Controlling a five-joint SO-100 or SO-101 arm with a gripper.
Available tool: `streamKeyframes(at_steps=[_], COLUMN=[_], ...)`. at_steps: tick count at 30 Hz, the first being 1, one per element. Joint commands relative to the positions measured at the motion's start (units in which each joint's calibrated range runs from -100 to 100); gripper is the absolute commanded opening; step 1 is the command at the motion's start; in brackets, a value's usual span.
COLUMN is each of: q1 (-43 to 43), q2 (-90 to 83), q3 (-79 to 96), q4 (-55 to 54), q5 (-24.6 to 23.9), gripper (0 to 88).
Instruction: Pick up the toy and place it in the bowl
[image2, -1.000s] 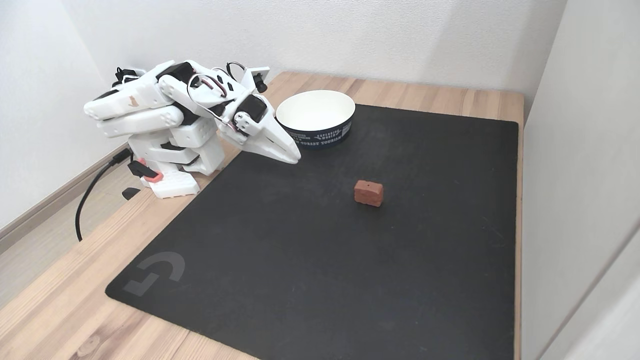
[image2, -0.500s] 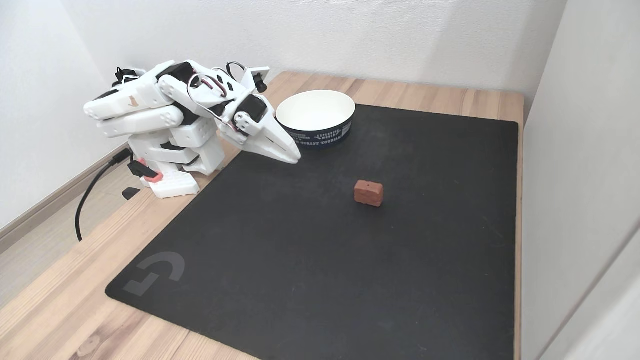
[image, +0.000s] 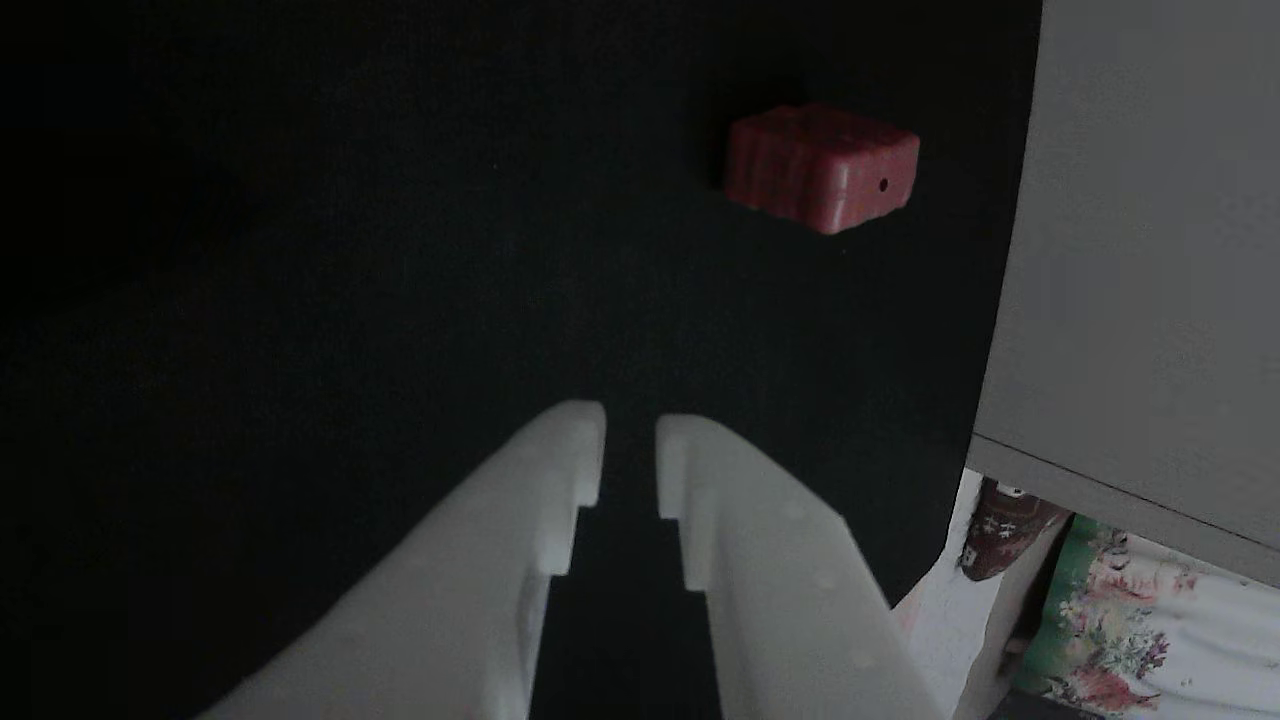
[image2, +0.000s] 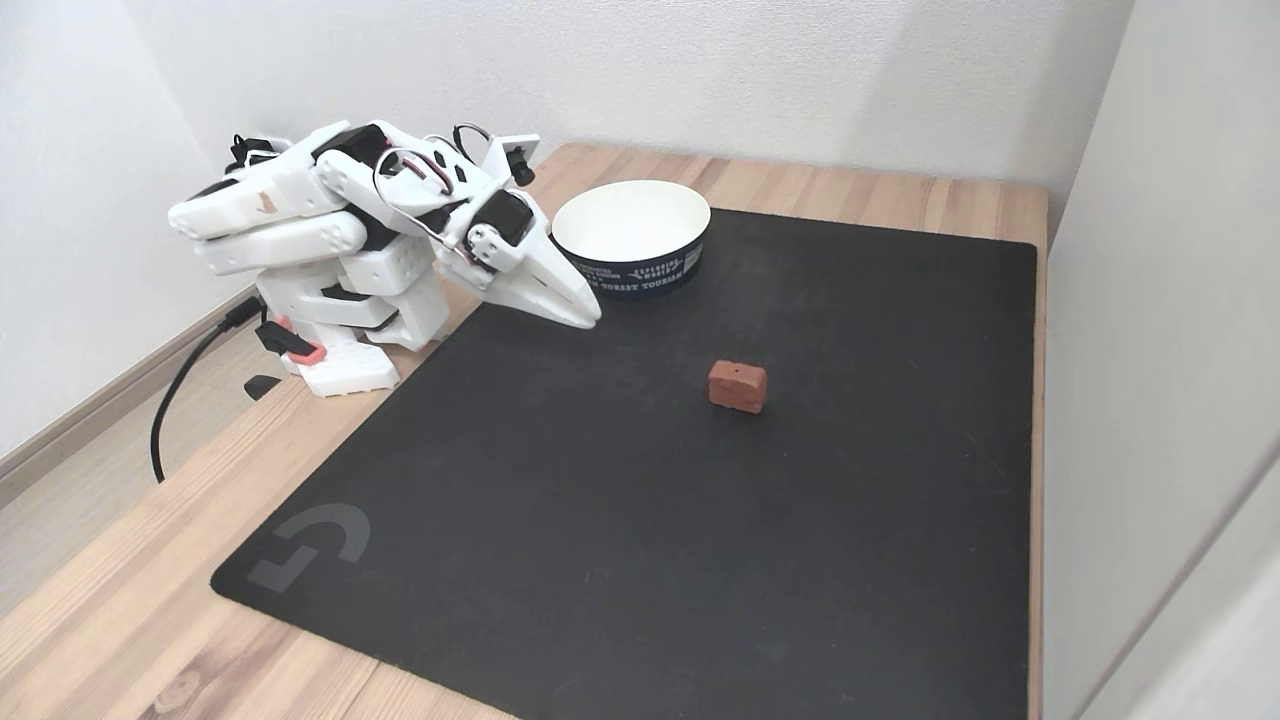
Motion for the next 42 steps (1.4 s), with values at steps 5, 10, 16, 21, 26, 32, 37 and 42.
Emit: streamKeyframes(at_steps=[5,10,16,21,26,32,37,42], q1=[0.6,0.7,0.1,0.0,-0.1,0.0,-0.1,0.0], q2=[-0.7,-0.4,1.2,15.3,32.5,48.5,61.4,77.2], q3=[0.7,0.5,-5.7,-15.6,-29.8,-46.1,-59.9,-79.3], q4=[0.3,0.3,1.1,0.5,0.4,1.0,4.0,11.1], q5=[-0.2,-0.2,-0.3,-0.3,-0.3,-0.3,-0.3,-0.3], gripper=[2.6,2.6,2.6,2.6,2.6,2.6,2.6,2.6])
